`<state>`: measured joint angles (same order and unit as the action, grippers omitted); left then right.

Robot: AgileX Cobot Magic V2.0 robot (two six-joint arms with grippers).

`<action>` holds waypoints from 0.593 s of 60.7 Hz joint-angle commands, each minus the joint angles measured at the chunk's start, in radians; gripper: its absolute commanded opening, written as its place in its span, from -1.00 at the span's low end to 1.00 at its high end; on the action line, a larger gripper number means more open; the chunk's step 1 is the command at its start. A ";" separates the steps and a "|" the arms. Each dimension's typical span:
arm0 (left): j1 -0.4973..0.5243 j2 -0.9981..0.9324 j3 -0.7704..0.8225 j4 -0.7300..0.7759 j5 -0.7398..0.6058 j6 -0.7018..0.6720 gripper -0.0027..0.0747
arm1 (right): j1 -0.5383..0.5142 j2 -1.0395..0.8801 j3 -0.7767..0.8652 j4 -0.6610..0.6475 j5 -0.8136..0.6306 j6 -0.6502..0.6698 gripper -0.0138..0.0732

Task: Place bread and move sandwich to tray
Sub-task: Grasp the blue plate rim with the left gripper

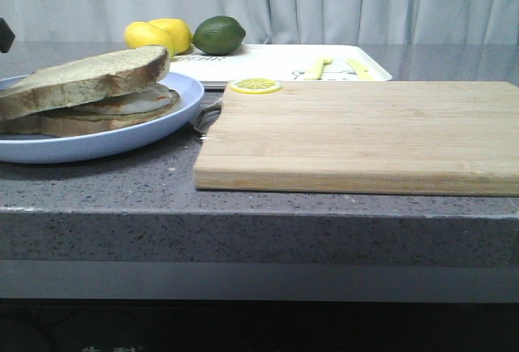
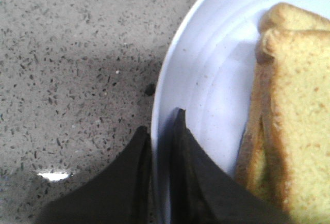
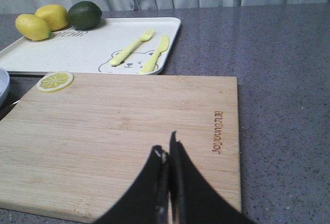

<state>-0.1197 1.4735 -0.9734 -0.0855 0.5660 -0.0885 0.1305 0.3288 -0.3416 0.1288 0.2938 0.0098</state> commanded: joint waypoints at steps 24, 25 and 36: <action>0.096 -0.090 -0.163 -0.137 0.085 0.123 -0.98 | -0.005 0.007 -0.026 -0.001 -0.079 0.000 -0.82; 0.102 -0.090 -0.171 -0.168 0.093 0.146 -0.98 | -0.005 0.007 -0.026 -0.001 -0.079 0.000 -0.82; 0.172 -0.089 -0.183 -0.524 0.122 0.391 -0.98 | -0.005 0.007 -0.026 -0.001 -0.076 0.000 -0.82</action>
<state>0.0332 1.4215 -1.1132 -0.4123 0.7210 0.2067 0.1305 0.3288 -0.3416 0.1288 0.2938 0.0098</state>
